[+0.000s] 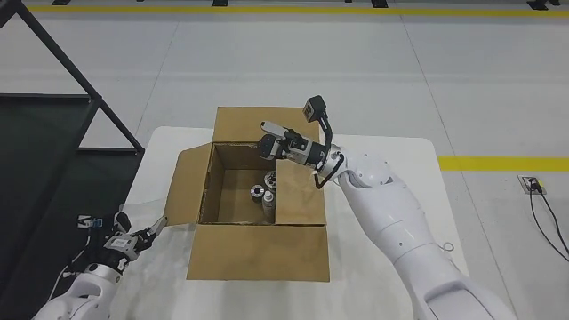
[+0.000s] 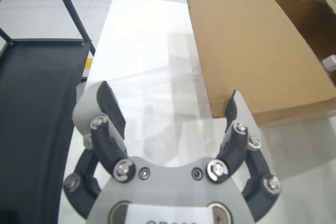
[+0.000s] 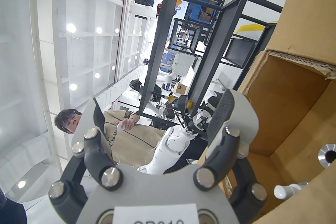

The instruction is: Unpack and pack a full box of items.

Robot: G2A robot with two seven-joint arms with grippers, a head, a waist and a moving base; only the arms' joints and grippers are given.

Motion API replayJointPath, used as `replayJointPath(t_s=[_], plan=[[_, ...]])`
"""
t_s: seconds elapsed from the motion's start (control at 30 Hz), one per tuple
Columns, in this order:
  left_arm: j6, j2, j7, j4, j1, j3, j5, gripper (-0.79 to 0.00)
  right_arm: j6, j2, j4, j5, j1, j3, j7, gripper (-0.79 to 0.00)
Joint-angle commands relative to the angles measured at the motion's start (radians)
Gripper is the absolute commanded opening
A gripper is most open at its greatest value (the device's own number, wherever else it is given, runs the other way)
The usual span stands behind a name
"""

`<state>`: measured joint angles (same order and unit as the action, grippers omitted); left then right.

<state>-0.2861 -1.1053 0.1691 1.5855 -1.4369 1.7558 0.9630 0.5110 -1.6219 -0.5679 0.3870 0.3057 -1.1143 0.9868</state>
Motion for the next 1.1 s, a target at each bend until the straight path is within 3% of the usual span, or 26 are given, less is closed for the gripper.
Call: replayJointPath(t_s=[0.0,0.37,1.07], plan=[[0.011,-0.001,-0.003,-0.005,0.0,0.001,-0.004,0.0,-0.014,0.003,-0.038,-0.007,0.021,-0.002,-0.018,0.0],[0.033,-0.002,-0.05,0.029,-0.022,0.032,-0.035,0.0,-0.052,0.032,-0.142,-0.016,0.086,-0.045,-0.031,0.0],[0.024,-0.003,-0.104,0.374,-0.172,0.197,-0.11,0.0,-0.063,0.077,-0.213,-0.006,0.127,-0.119,0.0,0.0]])
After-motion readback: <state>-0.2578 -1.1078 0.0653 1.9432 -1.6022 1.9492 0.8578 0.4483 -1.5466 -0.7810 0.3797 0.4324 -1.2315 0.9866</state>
